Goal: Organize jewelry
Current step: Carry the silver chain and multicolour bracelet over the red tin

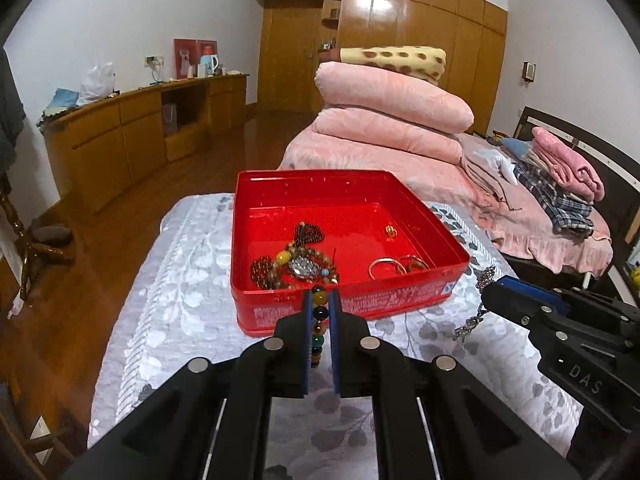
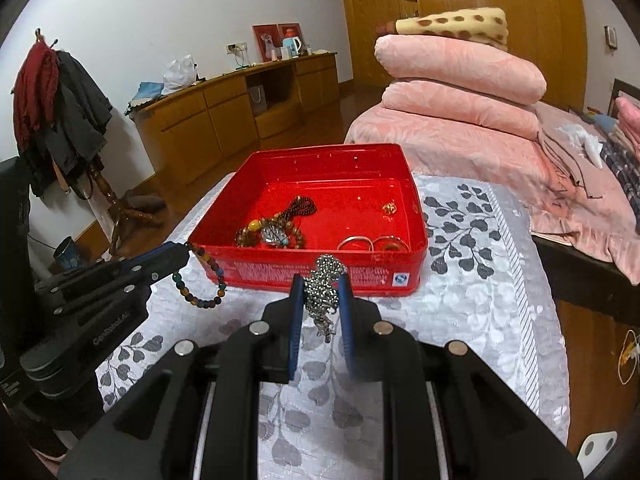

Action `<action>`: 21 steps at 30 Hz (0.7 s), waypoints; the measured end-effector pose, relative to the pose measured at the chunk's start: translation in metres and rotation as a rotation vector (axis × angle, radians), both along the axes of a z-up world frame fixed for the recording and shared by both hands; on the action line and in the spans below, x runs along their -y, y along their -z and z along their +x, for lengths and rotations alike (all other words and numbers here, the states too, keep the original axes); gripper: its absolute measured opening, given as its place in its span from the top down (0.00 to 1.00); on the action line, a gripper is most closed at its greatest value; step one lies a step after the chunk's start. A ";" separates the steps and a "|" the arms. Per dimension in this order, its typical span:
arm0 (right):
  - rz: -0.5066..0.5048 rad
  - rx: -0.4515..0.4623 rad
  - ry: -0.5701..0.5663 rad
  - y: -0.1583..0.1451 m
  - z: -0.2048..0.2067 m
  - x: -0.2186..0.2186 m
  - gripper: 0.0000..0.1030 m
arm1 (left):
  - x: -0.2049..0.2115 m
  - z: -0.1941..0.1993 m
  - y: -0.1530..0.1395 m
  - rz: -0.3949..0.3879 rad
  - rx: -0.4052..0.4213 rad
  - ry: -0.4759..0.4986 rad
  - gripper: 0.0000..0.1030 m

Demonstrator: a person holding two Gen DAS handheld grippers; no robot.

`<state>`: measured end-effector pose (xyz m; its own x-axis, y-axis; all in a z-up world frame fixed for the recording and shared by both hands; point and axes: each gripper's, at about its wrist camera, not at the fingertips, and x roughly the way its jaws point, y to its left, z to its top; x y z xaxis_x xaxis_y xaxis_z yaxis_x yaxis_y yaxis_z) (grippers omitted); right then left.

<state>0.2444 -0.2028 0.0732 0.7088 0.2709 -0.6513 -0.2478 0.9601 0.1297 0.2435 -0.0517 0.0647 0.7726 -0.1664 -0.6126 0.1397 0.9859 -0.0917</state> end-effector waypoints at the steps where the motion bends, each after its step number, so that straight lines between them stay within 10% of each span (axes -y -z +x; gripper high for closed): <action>1: 0.000 0.002 0.000 0.000 0.001 0.000 0.84 | 0.000 0.002 -0.001 -0.001 0.003 -0.002 0.92; 21: 0.008 0.045 0.003 -0.034 0.061 -0.001 0.84 | 0.007 0.053 -0.039 -0.028 0.080 -0.005 0.92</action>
<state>0.3059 -0.2018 0.1072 0.7385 0.2733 -0.6164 -0.2503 0.9600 0.1257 0.2969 -0.0589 0.1033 0.8195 -0.1787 -0.5445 0.1430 0.9839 -0.1077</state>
